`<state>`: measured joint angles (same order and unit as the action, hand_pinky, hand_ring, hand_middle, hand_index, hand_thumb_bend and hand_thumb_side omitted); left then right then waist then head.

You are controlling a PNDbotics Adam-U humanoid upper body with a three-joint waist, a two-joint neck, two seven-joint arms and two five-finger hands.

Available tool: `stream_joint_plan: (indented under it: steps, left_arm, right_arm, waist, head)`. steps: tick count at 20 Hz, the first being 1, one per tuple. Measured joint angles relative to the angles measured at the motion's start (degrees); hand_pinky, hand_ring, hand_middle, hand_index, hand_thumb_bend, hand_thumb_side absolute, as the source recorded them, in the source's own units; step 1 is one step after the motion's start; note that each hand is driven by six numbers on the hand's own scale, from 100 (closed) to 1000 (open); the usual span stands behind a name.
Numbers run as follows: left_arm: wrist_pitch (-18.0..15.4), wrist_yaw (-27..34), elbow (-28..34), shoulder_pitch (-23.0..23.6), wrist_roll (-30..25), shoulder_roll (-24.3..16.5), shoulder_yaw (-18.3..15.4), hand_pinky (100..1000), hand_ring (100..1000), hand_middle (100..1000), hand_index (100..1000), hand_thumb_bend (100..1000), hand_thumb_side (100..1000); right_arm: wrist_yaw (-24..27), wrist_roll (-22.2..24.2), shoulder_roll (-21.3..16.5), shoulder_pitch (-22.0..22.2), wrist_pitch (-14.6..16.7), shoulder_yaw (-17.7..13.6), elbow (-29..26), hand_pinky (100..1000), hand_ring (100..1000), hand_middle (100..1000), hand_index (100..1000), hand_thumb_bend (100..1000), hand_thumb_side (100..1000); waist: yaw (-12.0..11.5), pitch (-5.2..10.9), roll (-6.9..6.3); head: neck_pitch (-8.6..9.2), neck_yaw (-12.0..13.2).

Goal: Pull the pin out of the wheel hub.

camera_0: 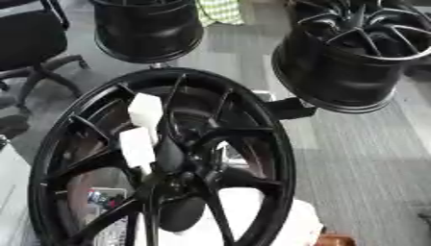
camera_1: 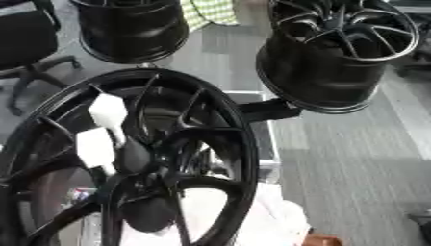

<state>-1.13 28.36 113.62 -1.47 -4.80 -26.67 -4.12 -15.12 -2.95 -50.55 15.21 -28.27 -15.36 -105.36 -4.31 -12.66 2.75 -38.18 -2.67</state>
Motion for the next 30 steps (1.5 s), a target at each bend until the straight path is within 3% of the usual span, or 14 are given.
stream_joint_plan:
  steps: [10, 16, 17, 20, 24, 30]
  left_arm:
    - [0.2, 0.0, 0.0, 0.1, -0.1, 0.0, 0.0, 877, 779, 829, 846, 100, 790]
    - [0.3, 0.0, 0.0, 0.4, -0.1, 0.0, 0.0, 876, 778, 829, 846, 100, 787]
    - [0.3, 0.0, 0.0, 0.4, -0.1, 0.0, 0.0, 876, 778, 828, 846, 100, 786]
    - [0.3, 0.0, 0.0, 0.4, -0.1, 0.0, 0.0, 876, 777, 828, 846, 100, 785]
    - [0.3, 0.0, 0.0, 0.4, -0.1, 0.0, 0.0, 876, 777, 828, 846, 100, 780]
    - [0.1, 0.1, 0.0, 0.4, -0.2, 0.0, 0.0, 876, 776, 827, 846, 100, 775]
  right_arm:
    - [-1.2, 0.6, 0.9, 0.0, 0.5, -1.4, 0.8, 907, 930, 814, 836, 298, 173]
    - [-0.3, -1.7, 1.1, -0.1, 0.6, -2.0, 0.3, 899, 892, 756, 800, 209, 212]
    - [-0.2, -2.3, 1.2, -0.1, 0.5, -2.0, 0.0, 896, 880, 732, 787, 151, 236]
    - [0.3, -4.5, 1.4, -0.3, 0.3, -1.9, -2.1, 895, 869, 706, 775, 100, 246]
    - [0.5, -6.3, 1.5, -0.6, 0.0, -1.6, -6.3, 894, 855, 683, 764, 100, 246]
    - [-1.8, -6.5, 1.5, -2.1, 3.8, 0.0, -8.1, 897, 847, 680, 759, 100, 229]
  waist:
    - [0.3, 0.17, 0.14]
    - [0.4, 0.29, 0.15]
    - [0.4, 0.3, 0.15]
    - [0.4, 0.3, 0.13]
    - [0.4, 0.3, 0.13]
    - [0.4, 0.33, 0.1]
  head:
    - [-0.03, 0.0]
    - [-0.04, 0.0]
    - [-0.04, 0.0]
    - [-0.05, 0.0]
    - [-0.06, 0.0]
    - [-0.06, 0.1]
